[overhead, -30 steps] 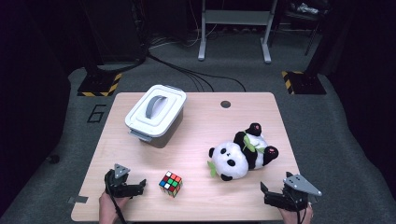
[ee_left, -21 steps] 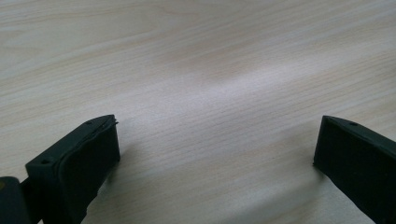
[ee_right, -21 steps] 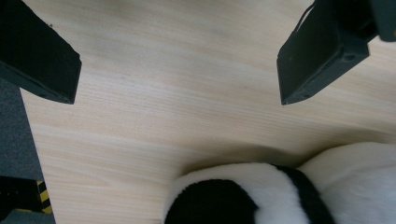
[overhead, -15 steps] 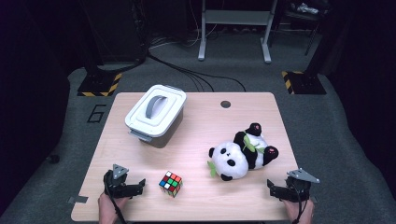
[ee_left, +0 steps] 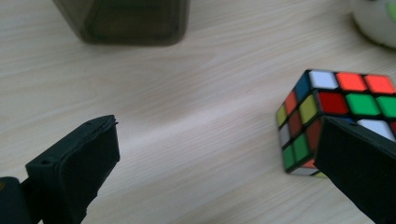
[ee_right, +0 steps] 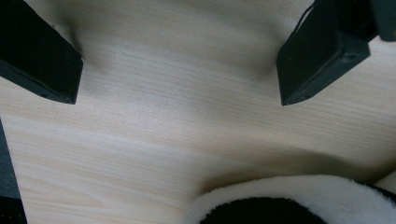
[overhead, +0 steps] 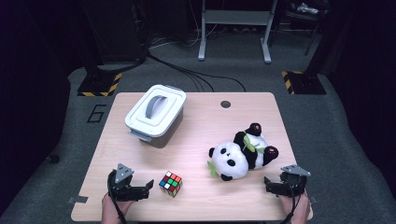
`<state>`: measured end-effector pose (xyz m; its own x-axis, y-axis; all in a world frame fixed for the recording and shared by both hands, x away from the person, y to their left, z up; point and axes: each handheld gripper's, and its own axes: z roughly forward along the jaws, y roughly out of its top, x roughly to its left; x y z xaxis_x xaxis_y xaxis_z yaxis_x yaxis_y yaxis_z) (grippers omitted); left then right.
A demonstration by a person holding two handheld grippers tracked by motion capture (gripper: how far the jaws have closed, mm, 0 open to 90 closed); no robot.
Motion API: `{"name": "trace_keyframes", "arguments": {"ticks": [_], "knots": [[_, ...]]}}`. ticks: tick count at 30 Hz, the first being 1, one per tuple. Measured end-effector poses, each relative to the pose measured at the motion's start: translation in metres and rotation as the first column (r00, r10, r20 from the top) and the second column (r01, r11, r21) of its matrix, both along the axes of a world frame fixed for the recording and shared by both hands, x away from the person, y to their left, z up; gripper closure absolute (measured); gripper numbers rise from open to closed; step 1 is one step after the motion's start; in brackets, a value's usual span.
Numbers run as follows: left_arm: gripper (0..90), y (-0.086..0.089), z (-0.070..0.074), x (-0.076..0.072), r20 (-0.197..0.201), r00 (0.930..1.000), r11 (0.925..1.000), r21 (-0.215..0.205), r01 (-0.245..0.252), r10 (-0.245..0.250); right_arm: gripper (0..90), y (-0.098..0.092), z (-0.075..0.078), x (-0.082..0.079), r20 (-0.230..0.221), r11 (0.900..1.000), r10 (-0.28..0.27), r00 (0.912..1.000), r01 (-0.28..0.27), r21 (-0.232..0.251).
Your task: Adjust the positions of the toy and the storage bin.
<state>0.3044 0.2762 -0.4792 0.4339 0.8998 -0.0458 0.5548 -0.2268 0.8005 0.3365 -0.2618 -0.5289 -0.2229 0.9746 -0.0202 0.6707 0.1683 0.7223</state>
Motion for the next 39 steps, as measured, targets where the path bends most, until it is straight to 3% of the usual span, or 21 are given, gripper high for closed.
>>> {"name": "trace_keyframes", "arguments": {"ticks": [5,13,17,23,29,32,39], "knots": [[0.1,-0.014,0.009,-0.004,0.011,0.9984,0.9980,-0.029,0.056,-0.056,0.0,-0.001,0.000,0.001,-0.003,1.000,-0.003,1.0000,0.003,0.008],[0.0,-0.044,0.009,-0.007,0.012,0.9936,0.9936,-0.016,0.112,-0.112,0.0,-0.001,0.000,0.001,-0.006,1.000,-0.001,1.0000,0.001,0.009],[0.0,-0.059,0.003,-0.005,-0.006,0.9886,0.9886,0.010,0.150,-0.150,0.0,-0.001,0.000,0.001,-0.005,1.000,-0.002,1.0000,0.002,0.010],[0.0,-0.074,-0.005,-0.001,-0.017,0.9867,0.9854,0.052,0.162,-0.161,0.0,-0.001,0.000,0.001,-0.007,1.000,-0.006,1.0000,0.006,0.015],[0.0,-0.079,-0.017,0.005,-0.053,0.9851,0.9848,0.050,0.167,-0.164,0.0,-0.001,0.000,0.001,-0.008,1.000,-0.006,0.9999,0.006,0.016],[0.1,-0.080,-0.023,0.006,-0.059,0.9859,0.9846,0.068,0.161,-0.157,0.1,-0.001,0.000,0.001,-0.008,1.000,-0.006,1.0000,0.006,0.016],[22.2,-0.081,-0.029,0.003,-0.056,0.9864,0.9847,0.071,0.159,-0.155,1.5,-0.001,0.000,0.001,-0.006,1.000,0.000,1.0000,0.000,0.017]]}}
